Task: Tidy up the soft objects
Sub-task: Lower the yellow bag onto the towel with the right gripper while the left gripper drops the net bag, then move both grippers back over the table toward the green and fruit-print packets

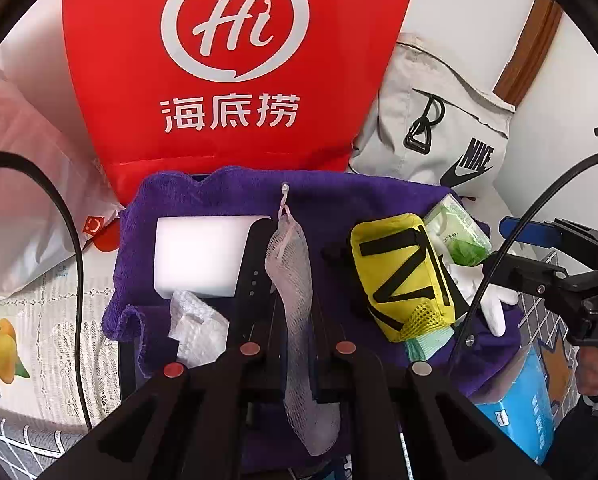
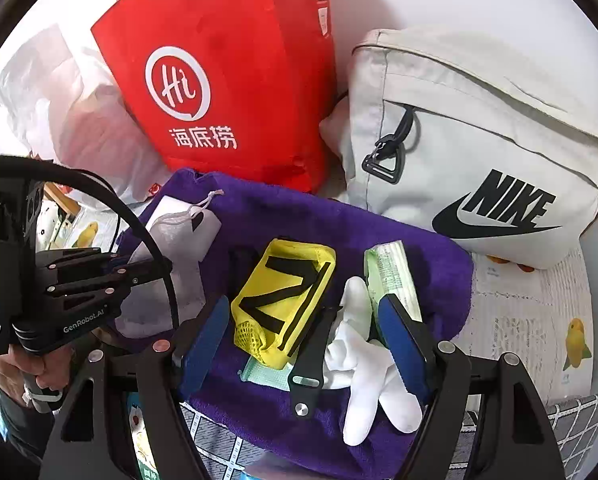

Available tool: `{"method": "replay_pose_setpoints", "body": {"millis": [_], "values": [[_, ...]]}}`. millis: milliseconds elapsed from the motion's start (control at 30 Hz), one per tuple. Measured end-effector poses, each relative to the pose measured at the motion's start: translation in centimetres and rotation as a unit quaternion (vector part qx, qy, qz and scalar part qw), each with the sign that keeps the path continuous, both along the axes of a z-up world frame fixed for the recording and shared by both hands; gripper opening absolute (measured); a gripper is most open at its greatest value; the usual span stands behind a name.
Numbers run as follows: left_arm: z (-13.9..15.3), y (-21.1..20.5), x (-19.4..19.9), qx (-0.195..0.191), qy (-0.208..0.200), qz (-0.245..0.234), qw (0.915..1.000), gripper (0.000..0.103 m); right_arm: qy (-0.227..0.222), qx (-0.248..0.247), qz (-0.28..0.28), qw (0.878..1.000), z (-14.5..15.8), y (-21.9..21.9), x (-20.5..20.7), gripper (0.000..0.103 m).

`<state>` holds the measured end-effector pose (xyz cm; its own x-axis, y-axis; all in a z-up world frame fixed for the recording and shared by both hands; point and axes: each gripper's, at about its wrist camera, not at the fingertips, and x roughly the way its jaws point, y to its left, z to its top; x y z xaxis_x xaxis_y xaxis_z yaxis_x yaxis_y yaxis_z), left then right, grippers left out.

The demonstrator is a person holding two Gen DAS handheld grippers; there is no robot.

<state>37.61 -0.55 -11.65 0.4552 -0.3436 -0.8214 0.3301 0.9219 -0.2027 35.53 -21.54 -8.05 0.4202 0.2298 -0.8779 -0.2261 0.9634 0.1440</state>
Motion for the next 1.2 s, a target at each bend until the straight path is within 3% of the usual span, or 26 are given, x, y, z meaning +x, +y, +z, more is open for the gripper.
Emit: {"method": "replay_pose_setpoints", "body": {"millis": [367, 533, 667, 767, 867, 1200], "values": [[-0.3, -0.2, 0.2, -0.003, 0.003, 0.0, 1.0, 0.01, 0.011, 0.02, 0.01, 1.0, -0.3, 0.8, 0.1, 0.077], [-0.3, -0.1, 0.2, -0.008, 0.004, 0.002, 1.0, 0.02, 0.016, 0.026, 0.013, 0.999, -0.3, 0.9, 0.0, 0.077], [-0.3, 0.0, 0.3, -0.003, 0.009, 0.012, 0.9999, 0.042, 0.016, 0.031, 0.016, 0.999, -0.5, 1.0, -0.1, 0.077], [0.0, 0.2, 0.3, -0.004, 0.009, 0.017, 0.9998, 0.048, 0.019, 0.034, 0.015, 0.999, -0.7, 1.1, 0.0, 0.077], [0.5, 0.4, 0.2, -0.004, 0.006, 0.025, 0.9997, 0.06, 0.019, 0.032, 0.016, 0.999, -0.7, 1.2, 0.0, 0.077], [2.8, 3.0, 0.0, -0.011, -0.009, 0.062, 0.998, 0.062, 0.014, 0.026, 0.025, 0.999, -0.1, 2.0, -0.5, 0.077]]}}
